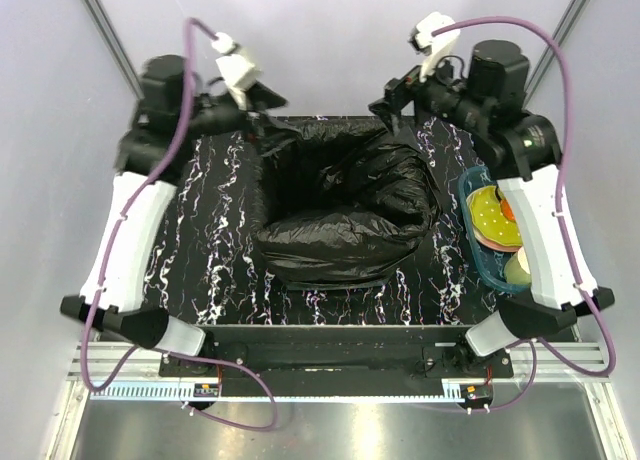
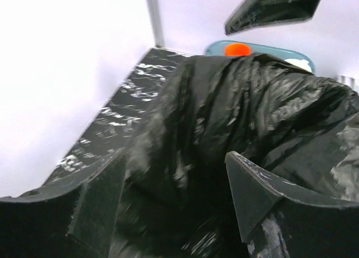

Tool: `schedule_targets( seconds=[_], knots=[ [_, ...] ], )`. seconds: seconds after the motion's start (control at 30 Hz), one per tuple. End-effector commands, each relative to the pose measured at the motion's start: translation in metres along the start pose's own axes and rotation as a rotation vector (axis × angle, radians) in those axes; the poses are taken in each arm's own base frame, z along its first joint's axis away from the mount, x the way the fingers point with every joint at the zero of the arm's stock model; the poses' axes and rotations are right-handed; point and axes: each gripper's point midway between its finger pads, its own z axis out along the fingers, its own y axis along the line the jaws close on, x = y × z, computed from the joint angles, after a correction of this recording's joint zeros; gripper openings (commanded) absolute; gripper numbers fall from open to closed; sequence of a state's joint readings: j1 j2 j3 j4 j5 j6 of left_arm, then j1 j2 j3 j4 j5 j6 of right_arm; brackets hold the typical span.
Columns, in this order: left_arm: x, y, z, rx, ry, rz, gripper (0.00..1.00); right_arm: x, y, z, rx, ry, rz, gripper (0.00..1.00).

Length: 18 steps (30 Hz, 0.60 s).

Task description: Put the trash bags into the trash bin

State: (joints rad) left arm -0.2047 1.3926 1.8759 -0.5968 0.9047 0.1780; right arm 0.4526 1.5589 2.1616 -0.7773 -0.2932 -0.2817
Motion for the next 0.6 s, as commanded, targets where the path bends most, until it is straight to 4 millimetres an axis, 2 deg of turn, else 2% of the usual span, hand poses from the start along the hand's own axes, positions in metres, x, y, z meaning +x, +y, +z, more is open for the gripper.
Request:
schedule_targets(
  seconds=[0.0, 0.03, 0.07, 0.1, 0.13, 0.17, 0.2, 0.23, 0.27, 0.3, 0.33, 0.37, 0.4, 0.43, 0.5, 0.57],
  knots=[
    [0.029, -0.035, 0.057, 0.067, 0.133, 0.011, 0.73, 0.000, -0.021, -0.026, 0.048, -0.031, 0.211, 0.97],
    [0.040, -0.041, 0.071, 0.094, 0.159, 0.000, 0.73, 0.009, -0.024, -0.032, 0.059, -0.017, 0.261, 0.97],
    [0.045, -0.061, 0.085, 0.148, 0.173, -0.004, 0.73, 0.014, -0.025, -0.035, 0.054, -0.010, 0.280, 0.97],
    [0.053, -0.065, 0.094, 0.150, 0.194, -0.018, 0.72, 0.021, -0.031, -0.039, 0.071, 0.002, 0.305, 0.97],
    [0.070, -0.071, 0.107, 0.170, 0.232, -0.038, 0.72, 0.031, -0.041, -0.047, 0.106, 0.013, 0.361, 0.97],
    [0.075, -0.087, 0.118, 0.203, 0.242, -0.037, 0.72, 0.036, -0.042, -0.051, 0.087, 0.018, 0.395, 0.96],
    [0.082, -0.091, 0.125, 0.200, 0.254, -0.035, 0.71, 0.046, -0.042, -0.053, 0.086, 0.034, 0.436, 0.97],
    [0.100, -0.097, 0.135, 0.217, 0.289, -0.053, 0.71, 0.052, -0.051, -0.060, 0.094, 0.035, 0.506, 0.97],
    [0.103, -0.108, 0.143, 0.235, 0.286, -0.059, 0.71, 0.057, -0.054, -0.062, 0.088, 0.036, 0.542, 0.97],
    [0.109, -0.112, 0.149, 0.242, 0.288, -0.074, 0.71, 0.067, -0.056, -0.063, 0.081, 0.049, 0.586, 0.96],
    [0.125, -0.119, 0.154, 0.263, 0.310, -0.095, 0.70, 0.071, -0.058, -0.066, 0.070, 0.048, 0.646, 0.96],
    [0.128, -0.121, 0.161, 0.269, 0.295, -0.100, 0.69, 0.075, -0.068, -0.069, 0.088, 0.040, 0.670, 0.96],
    [0.134, -0.124, 0.164, 0.277, 0.299, -0.105, 0.69, 0.085, -0.069, -0.070, 0.090, 0.049, 0.713, 0.96],
    [0.150, -0.130, 0.166, 0.293, 0.324, -0.117, 0.68, 0.088, -0.068, -0.070, 0.079, 0.051, 0.732, 0.95],
    [0.167, -0.135, 0.174, 0.309, 0.342, -0.125, 0.68, 0.097, -0.068, -0.068, 0.072, 0.058, 0.784, 0.95],
    [0.193, -0.141, 0.180, 0.334, 0.383, -0.147, 0.66, 0.099, -0.063, -0.064, 0.026, 0.055, 0.817, 0.94]
  ],
)
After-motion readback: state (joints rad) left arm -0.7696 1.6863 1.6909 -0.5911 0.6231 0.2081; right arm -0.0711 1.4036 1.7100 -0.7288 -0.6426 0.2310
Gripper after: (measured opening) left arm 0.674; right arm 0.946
